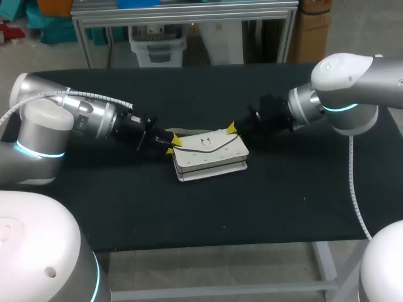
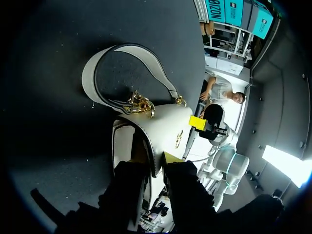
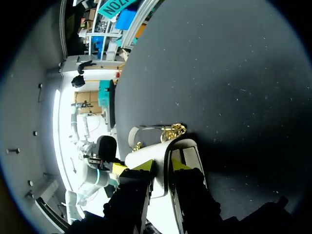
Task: Pick up the bag, open it, inspect its contents, close it, and place it on the opposite side
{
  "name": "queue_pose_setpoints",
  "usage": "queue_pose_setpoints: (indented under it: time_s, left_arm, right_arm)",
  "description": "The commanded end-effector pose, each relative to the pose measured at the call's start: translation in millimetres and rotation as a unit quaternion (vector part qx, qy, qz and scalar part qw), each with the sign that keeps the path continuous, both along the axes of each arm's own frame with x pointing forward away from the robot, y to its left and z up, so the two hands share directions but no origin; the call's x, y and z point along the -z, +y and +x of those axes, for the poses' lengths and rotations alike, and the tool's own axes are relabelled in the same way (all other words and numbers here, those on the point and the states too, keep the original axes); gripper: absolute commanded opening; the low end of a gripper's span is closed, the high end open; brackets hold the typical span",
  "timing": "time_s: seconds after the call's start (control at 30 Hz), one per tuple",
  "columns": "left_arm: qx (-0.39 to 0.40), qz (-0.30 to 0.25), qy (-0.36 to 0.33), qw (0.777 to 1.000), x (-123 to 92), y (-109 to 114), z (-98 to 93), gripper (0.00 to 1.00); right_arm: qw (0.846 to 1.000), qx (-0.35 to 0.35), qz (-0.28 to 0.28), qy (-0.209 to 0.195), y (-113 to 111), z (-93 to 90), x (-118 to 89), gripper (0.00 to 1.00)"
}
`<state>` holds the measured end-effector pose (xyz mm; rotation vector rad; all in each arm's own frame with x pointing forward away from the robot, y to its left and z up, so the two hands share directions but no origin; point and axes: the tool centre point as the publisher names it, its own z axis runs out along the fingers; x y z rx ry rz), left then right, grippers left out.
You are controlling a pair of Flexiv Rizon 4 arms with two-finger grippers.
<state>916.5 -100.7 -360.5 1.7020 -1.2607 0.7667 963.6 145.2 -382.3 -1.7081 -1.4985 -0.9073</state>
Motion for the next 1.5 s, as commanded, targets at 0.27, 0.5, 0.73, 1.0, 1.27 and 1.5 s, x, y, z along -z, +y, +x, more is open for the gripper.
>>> queue_pose_setpoints:
  time_s: [0.27,0.5,0.73,1.0,1.27,1.5]
  left_arm:
    - [-0.011,0.001,-0.001,1.000,-3.9,-2.9,4.9,1.00]
    - [-0.029,0.023,-0.006,0.999,-17.6,3.9,-11.5,1.00]
    - [-0.041,0.034,-0.019,0.998,-29.0,7.7,-29.1,1.00]
    - [-0.033,0.057,-0.027,0.997,-33.0,-1.5,-45.2,1.00]
    - [-0.025,0.076,-0.034,0.996,-26.1,-12.4,-52.2,1.00]
    - [-0.032,0.093,-0.047,0.994,-20.4,-18.4,-51.6,0.80]
  right_arm:
    - [1.000,-0.001,-0.005,-0.009,8.7,-2.8,-7.9,1.00]
    - [1.000,0.000,-0.017,-0.010,-1.0,-4.2,-18.7,1.00]
    - [1.000,-0.003,-0.023,-0.008,-14.3,-4.9,-24.4,1.00]
    - [0.999,-0.011,-0.038,-0.020,-31.5,-6.2,-34.7,1.00]
    - [0.997,-0.038,-0.060,-0.040,-48.9,-7.0,-41.1,1.00]
    - [0.993,-0.063,-0.080,-0.057,-64.7,-8.0,-46.0,1.00]
